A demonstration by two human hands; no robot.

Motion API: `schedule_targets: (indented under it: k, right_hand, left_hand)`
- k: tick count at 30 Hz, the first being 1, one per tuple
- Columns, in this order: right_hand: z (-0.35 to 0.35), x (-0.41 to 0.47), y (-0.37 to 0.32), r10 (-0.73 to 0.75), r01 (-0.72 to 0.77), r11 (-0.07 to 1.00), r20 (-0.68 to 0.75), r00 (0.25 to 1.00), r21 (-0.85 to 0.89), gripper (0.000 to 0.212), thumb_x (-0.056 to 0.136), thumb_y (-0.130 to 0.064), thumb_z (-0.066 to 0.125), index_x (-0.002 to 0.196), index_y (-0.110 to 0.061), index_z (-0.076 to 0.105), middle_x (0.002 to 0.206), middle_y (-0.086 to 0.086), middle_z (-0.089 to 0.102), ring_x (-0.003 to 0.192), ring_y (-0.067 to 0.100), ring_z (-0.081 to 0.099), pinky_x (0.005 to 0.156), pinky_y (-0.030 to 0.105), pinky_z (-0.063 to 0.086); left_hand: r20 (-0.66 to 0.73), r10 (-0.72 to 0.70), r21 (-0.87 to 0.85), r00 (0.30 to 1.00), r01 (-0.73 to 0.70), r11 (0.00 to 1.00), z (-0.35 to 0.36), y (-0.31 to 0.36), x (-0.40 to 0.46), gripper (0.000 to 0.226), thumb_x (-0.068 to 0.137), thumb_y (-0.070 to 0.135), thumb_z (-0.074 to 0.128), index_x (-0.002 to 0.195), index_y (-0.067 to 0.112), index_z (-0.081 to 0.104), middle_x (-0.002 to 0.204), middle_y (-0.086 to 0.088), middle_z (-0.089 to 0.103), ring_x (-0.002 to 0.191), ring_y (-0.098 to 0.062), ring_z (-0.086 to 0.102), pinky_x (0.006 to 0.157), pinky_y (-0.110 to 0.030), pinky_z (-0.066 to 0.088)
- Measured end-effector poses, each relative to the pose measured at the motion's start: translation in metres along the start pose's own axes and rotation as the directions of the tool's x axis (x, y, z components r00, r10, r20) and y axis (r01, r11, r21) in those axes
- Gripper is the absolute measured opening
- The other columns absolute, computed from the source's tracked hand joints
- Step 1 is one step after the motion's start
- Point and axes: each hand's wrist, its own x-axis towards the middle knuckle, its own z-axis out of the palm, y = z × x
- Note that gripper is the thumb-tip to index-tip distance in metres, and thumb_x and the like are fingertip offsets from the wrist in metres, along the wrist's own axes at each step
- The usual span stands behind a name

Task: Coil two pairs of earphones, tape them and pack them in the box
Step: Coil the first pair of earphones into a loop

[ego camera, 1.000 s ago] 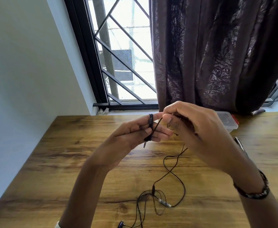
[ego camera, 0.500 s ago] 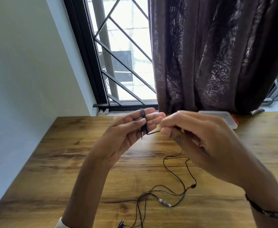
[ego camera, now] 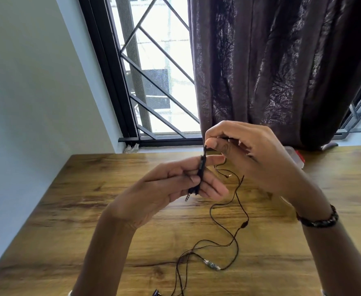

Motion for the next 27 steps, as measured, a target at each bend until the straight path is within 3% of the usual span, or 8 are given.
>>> schedule_targets:
  k: [4, 9, 11, 13, 15, 18, 21, 27]
  right_hand:
    - [0.013, -0.003, 0.010, 0.014, -0.016, 0.983, 0.014, 1.000, 0.181, 0.015, 0.099, -0.021, 0.054, 0.094, -0.011, 0.065, 0.077, 0.003, 0.064, 0.066, 0.020, 0.058, 0.059, 0.037, 0.047]
    - [0.044, -0.018, 0.021, 0.147, -0.127, 0.894, -0.015, 0.989, 0.430, 0.023, 0.098, -0.022, 0.043, 0.101, -0.008, 0.061, 0.074, 0.022, 0.056, 0.066, 0.035, 0.052, 0.058, 0.054, 0.044]
    - [0.058, -0.025, 0.017, 0.204, -0.163, 0.877, -0.042, 0.978, 0.451, 0.021, 0.097, -0.028, 0.042, 0.101, -0.019, 0.060, 0.075, 0.020, 0.058, 0.068, 0.040, 0.054, 0.059, 0.057, 0.045]
    - [0.071, -0.032, 0.013, 0.255, -0.194, 0.862, -0.068, 0.965, 0.469, 0.018, 0.095, -0.033, 0.042, 0.097, -0.025, 0.058, 0.069, 0.008, 0.055, 0.061, 0.033, 0.050, 0.057, 0.052, 0.043]
    - [0.082, -0.039, 0.011, 0.292, -0.231, 0.868, -0.076, 0.953, 0.441, 0.023, 0.095, -0.037, 0.042, 0.092, -0.020, 0.057, 0.062, -0.003, 0.049, 0.053, 0.021, 0.042, 0.050, 0.046, 0.037]
    - [0.091, -0.049, 0.004, 0.298, -0.267, 0.901, -0.041, 0.954, 0.343, 0.019, 0.098, -0.037, 0.042, 0.087, -0.030, 0.056, 0.060, 0.007, 0.051, 0.046, 0.025, 0.041, 0.044, 0.042, 0.034]
    - [0.093, -0.057, -0.003, 0.299, -0.291, 0.920, 0.009, 0.954, 0.264, 0.017, 0.100, -0.028, 0.043, 0.090, -0.026, 0.057, 0.060, 0.007, 0.056, 0.047, 0.025, 0.045, 0.043, 0.034, 0.035]
    - [0.086, -0.060, -0.013, 0.258, -0.256, 0.958, -0.001, 0.966, 0.130, 0.027, 0.098, -0.039, 0.038, 0.087, -0.024, 0.058, 0.064, -0.009, 0.056, 0.057, 0.016, 0.051, 0.050, 0.025, 0.041]
  left_hand:
    - [0.007, -0.016, -0.039, 1.000, 0.017, 0.999, 0.000, 0.001, 0.000, 0.041, 0.097, 0.005, 0.033, 0.136, -0.002, 0.043, 0.097, -0.006, 0.068, 0.086, -0.014, 0.062, 0.081, -0.023, 0.049]
    - [-0.064, 0.037, -0.132, 0.997, -0.045, 0.990, -0.001, -0.004, 0.004, 0.043, 0.096, 0.002, 0.032, 0.138, -0.006, 0.039, 0.091, -0.002, 0.064, 0.084, -0.011, 0.056, 0.082, -0.022, 0.046]
    - [-0.109, 0.052, -0.168, 0.993, -0.070, 0.983, -0.001, -0.008, 0.006, 0.044, 0.095, 0.001, 0.033, 0.138, -0.005, 0.039, 0.093, -0.002, 0.063, 0.086, -0.011, 0.056, 0.085, -0.023, 0.046]
    - [-0.150, 0.051, -0.201, 0.987, -0.081, 0.976, -0.002, -0.012, 0.007, 0.044, 0.095, -0.001, 0.035, 0.138, -0.004, 0.039, 0.095, -0.003, 0.064, 0.088, -0.011, 0.058, 0.087, -0.023, 0.047]
    - [-0.198, 0.040, -0.229, 0.979, -0.086, 0.970, -0.005, -0.015, 0.009, 0.045, 0.095, -0.002, 0.036, 0.139, -0.002, 0.039, 0.097, -0.003, 0.064, 0.090, -0.010, 0.059, 0.087, -0.022, 0.047]
    - [-0.295, 0.024, -0.240, 0.955, -0.099, 0.966, -0.009, -0.019, 0.011, 0.042, 0.096, -0.004, 0.035, 0.137, -0.001, 0.041, 0.098, -0.001, 0.064, 0.091, -0.009, 0.060, 0.082, -0.019, 0.049]
    - [-0.393, 0.012, -0.143, 0.920, -0.074, 0.987, -0.012, -0.022, 0.012, 0.042, 0.097, -0.007, 0.032, 0.136, 0.002, 0.043, 0.103, 0.000, 0.070, 0.099, -0.009, 0.065, 0.086, -0.018, 0.050]
    - [-0.446, 0.032, 0.032, 0.894, -0.020, 0.999, -0.011, -0.026, 0.012, 0.042, 0.097, -0.008, 0.033, 0.137, 0.004, 0.041, 0.109, -0.003, 0.071, 0.106, -0.014, 0.065, 0.089, -0.021, 0.050]
